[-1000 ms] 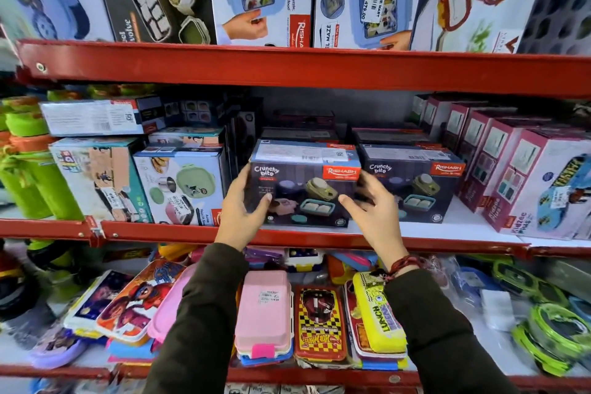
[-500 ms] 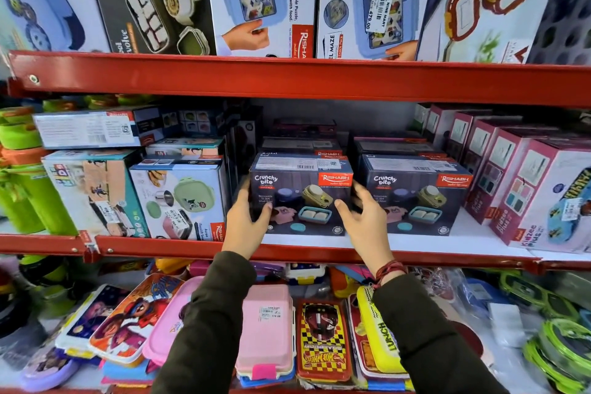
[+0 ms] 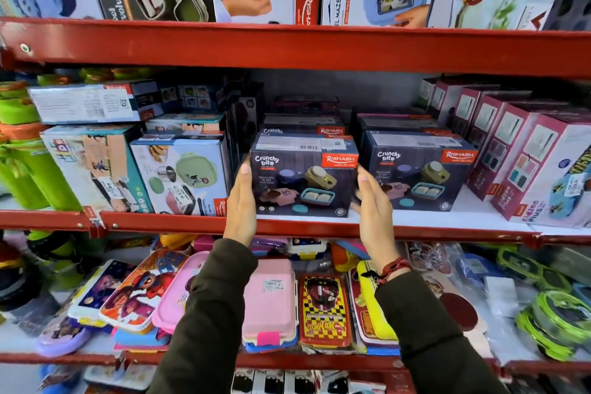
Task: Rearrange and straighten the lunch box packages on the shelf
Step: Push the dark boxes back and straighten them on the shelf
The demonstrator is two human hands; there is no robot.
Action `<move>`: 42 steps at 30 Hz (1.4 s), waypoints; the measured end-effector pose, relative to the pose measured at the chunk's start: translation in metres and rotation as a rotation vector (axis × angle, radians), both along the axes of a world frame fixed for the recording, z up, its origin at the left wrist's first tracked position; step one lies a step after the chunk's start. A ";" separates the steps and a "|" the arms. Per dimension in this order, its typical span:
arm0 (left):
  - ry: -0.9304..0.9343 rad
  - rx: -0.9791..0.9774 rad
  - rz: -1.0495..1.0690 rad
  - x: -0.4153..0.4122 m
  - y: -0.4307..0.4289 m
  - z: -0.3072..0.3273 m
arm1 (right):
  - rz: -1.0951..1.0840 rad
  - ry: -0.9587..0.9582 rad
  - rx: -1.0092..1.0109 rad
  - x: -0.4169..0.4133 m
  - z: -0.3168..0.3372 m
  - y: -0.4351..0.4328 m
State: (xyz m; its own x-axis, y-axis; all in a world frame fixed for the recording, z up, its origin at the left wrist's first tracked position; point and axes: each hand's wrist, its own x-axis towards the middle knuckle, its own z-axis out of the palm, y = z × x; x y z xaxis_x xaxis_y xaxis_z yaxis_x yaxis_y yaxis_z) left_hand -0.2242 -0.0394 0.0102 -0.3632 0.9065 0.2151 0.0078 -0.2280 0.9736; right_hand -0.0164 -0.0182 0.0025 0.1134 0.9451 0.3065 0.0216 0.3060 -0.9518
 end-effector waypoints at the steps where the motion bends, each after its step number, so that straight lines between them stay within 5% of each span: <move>1: 0.017 0.006 -0.007 -0.001 -0.003 -0.002 | 0.001 0.011 0.001 0.001 0.001 -0.004; 22: 0.124 0.099 0.002 -0.005 -0.021 -0.015 | 0.060 0.057 -0.058 0.009 0.005 -0.026; 29: 0.090 0.420 0.446 0.048 -0.036 -0.001 | -0.111 0.101 0.063 0.028 0.007 -0.033; 42: 0.217 0.331 -0.062 0.191 -0.009 0.005 | -0.320 0.104 0.046 0.141 0.010 0.012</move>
